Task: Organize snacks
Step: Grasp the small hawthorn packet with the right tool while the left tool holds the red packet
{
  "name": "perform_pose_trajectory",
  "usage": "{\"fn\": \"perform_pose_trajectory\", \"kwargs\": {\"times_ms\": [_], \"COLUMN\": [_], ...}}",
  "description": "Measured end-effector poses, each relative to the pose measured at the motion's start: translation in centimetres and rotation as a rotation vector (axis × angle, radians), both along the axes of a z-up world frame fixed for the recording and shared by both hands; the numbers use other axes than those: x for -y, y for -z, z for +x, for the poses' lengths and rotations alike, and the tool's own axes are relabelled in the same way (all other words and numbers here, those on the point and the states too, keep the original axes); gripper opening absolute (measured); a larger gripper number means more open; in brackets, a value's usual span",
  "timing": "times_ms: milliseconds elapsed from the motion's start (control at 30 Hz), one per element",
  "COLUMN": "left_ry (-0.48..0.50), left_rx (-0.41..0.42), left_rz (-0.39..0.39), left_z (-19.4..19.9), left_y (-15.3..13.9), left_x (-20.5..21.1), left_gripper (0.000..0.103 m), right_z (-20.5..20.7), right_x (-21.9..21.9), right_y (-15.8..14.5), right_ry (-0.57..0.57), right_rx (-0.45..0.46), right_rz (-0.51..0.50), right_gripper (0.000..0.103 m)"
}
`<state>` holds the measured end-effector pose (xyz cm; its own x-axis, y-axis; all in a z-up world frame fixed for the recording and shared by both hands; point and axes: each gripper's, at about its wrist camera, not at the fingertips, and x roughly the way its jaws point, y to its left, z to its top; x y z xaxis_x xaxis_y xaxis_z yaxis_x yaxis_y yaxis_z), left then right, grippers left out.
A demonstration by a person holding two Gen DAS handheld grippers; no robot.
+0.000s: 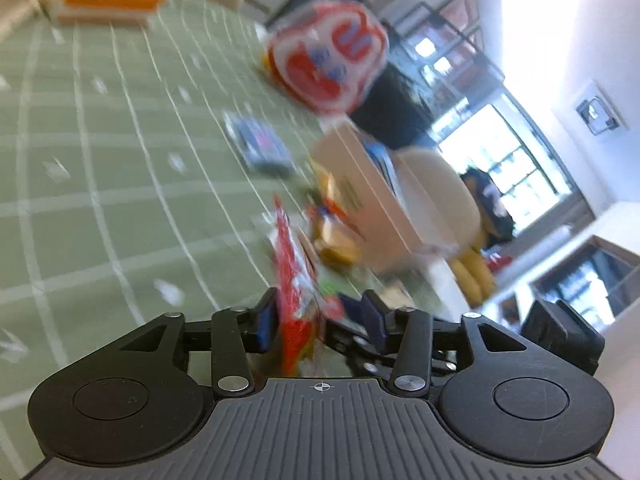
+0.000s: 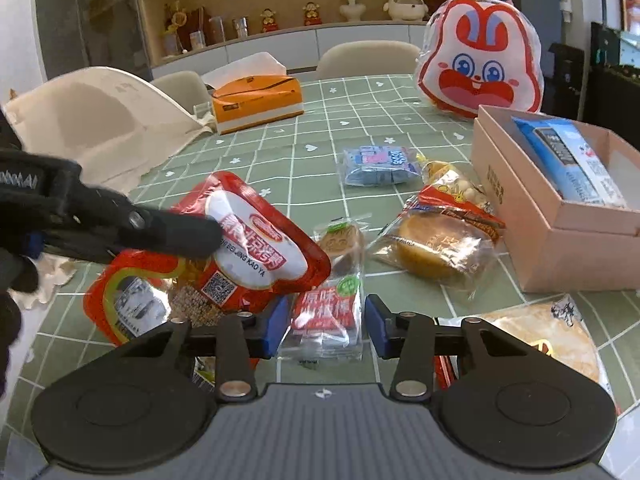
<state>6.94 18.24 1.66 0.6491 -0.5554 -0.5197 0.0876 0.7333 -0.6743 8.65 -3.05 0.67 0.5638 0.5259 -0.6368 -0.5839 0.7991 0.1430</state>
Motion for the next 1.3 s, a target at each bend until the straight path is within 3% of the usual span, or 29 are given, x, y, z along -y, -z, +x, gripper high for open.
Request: {"fn": "perform_pose_trajectory", "kwargs": {"times_ms": [133, 267, 400, 500, 667, 900, 967, 1033, 1300], "left_ry": [-0.031, -0.066, -0.061, -0.112, -0.197, -0.198, -0.199, -0.197, -0.162], "left_rx": [-0.005, -0.011, 0.001, 0.021, 0.066, 0.035, 0.037, 0.039, 0.046], "left_rz": [0.059, 0.093, 0.089, 0.123, 0.161, 0.138, 0.136, 0.136, 0.138], "left_z": [0.7, 0.5, -0.2, -1.3, -3.2, -3.1, -3.4, -3.4, -3.9], "left_y": [0.7, 0.6, 1.0, 0.6, -0.3, 0.6, 0.5, 0.5, 0.2], "left_x": [1.3, 1.1, 0.3, -0.7, -2.4, -2.9, -3.0, -2.9, -1.9], "left_gripper": [0.048, 0.032, 0.031, 0.031, 0.030, 0.030, 0.030, 0.030, 0.030], "right_z": [-0.3, -0.1, -0.4, -0.8, -0.4, 4.0, 4.4, 4.0, -0.1], "right_x": [0.3, 0.7, 0.7, 0.8, -1.3, -4.0, -4.3, -4.6, -2.5], "right_y": [0.0, 0.1, 0.0, -0.3, -0.4, -0.4, -0.2, -0.2, -2.2], "right_ry": [-0.002, -0.004, 0.000, 0.012, 0.001, -0.020, -0.018, -0.026, -0.080], "right_rx": [0.006, -0.006, 0.011, 0.048, 0.115, 0.010, -0.012, 0.004, 0.014], "right_rz": [0.004, 0.030, 0.023, 0.028, -0.102, -0.121, -0.120, -0.149, -0.132], "right_gripper": [0.044, 0.044, 0.051, 0.055, 0.056, 0.056, 0.053, 0.040, 0.038]}}
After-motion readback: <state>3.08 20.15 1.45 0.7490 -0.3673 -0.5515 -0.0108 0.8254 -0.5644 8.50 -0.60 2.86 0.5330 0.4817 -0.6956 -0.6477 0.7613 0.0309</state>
